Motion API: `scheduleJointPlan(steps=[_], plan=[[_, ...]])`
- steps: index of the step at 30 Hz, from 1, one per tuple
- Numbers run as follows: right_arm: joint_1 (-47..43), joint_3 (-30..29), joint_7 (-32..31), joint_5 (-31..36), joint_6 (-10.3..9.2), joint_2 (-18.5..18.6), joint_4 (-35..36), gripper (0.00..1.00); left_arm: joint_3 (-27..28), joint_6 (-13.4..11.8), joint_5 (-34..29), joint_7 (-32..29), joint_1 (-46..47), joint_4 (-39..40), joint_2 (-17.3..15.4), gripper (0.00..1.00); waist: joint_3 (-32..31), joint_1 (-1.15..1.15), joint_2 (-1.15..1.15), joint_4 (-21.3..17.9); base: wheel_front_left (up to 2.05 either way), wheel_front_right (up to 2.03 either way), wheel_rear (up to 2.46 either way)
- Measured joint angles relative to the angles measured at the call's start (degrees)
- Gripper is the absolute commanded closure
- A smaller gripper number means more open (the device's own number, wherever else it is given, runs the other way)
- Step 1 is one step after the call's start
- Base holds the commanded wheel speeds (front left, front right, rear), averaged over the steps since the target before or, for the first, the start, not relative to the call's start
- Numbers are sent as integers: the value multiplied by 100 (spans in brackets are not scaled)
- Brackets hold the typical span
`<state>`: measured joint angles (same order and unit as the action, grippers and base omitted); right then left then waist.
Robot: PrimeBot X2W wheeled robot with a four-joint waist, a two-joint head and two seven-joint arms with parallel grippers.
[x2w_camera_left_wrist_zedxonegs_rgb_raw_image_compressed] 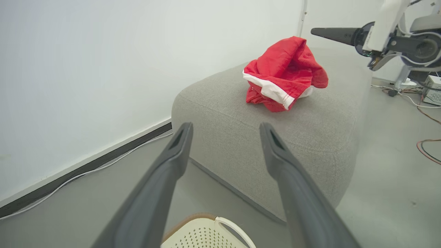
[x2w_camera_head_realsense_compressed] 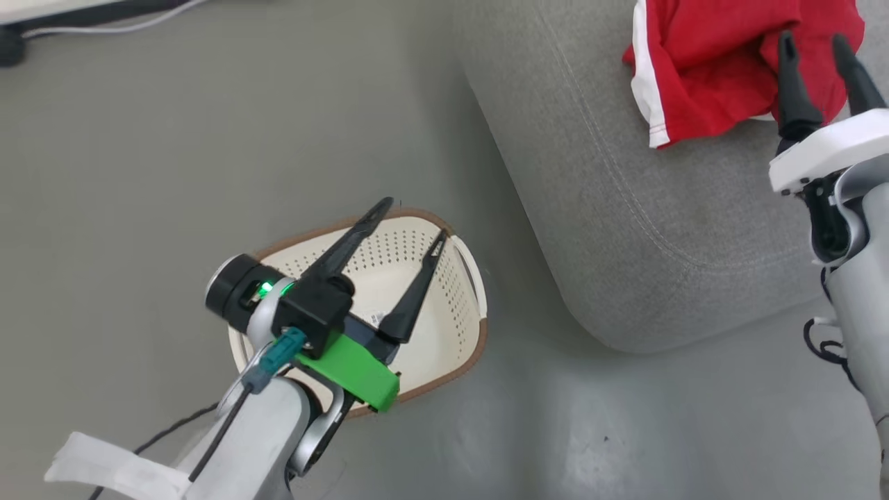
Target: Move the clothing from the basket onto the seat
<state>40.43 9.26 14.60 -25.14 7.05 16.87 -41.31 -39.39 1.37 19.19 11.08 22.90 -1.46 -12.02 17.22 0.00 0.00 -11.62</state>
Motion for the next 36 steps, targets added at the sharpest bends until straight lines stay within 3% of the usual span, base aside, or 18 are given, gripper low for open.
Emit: scheduleJointPlan(steps=[13,22,36], plan=[[-714,152,0,137,1,-337,967,0,799,-625,417,111,-567,-334,22,0,-572,0,0,419,0,0,0],[-1245,345,0,447,-10,-567,1452,0,1540,-753,543,211,-944,-564,-21,0,-880,0,0,623,0,0,0],[-2315,489,0,668,-264,-614,1736,0,2156,-821,577,261,-1653,-866,-32,0,-1394,0,0,844,0,0,0]])
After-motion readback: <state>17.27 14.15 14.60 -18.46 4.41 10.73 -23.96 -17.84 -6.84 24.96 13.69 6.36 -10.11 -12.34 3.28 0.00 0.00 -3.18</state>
